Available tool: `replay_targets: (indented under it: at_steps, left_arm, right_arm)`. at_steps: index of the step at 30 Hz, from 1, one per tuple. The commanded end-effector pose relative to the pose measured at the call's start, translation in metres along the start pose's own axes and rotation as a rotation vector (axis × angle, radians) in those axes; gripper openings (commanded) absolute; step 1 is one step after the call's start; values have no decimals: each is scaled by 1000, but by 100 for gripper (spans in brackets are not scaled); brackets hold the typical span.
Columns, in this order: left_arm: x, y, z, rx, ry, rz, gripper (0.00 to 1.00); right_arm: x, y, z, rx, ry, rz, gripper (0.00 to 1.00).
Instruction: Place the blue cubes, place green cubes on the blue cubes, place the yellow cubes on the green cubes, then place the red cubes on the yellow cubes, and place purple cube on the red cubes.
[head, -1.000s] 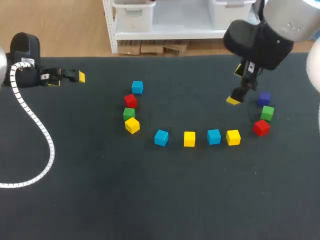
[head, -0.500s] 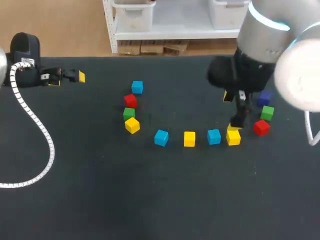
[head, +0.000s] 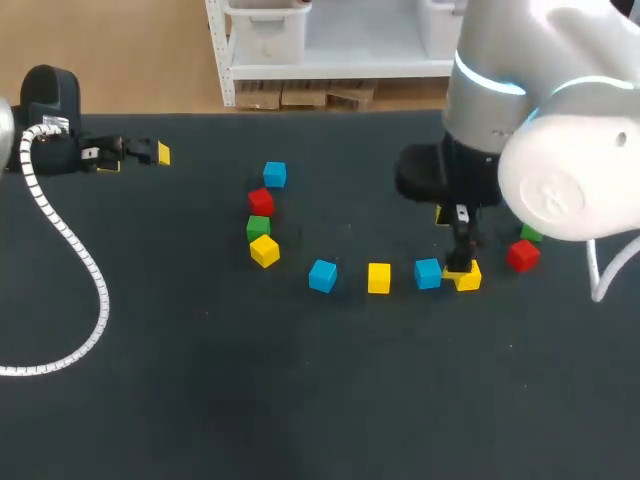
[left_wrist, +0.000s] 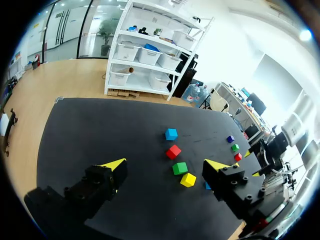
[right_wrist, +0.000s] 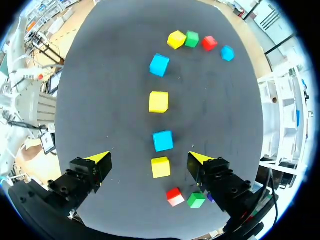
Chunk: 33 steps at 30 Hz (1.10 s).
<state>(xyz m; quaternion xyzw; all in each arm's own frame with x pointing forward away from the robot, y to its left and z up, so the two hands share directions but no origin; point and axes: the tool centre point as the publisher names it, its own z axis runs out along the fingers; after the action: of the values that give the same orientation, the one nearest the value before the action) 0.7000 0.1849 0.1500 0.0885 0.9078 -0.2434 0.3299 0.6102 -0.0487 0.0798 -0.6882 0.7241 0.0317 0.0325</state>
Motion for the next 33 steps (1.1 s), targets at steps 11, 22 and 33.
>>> replay_targets:
  at_steps: [11,22,33]
  left_arm:
    - [0,0,0,0,0,0,100]
    - [0,0,0,0,0,0,100]
    - [0,0,0,0,0,0,100]
  right_arm:
    - [3,-2,-3,-10,-2,-1,100]
    - [-19,0,16,-24,20,-126,100]
    - [-20,-6,50,-47,81,-146,100]
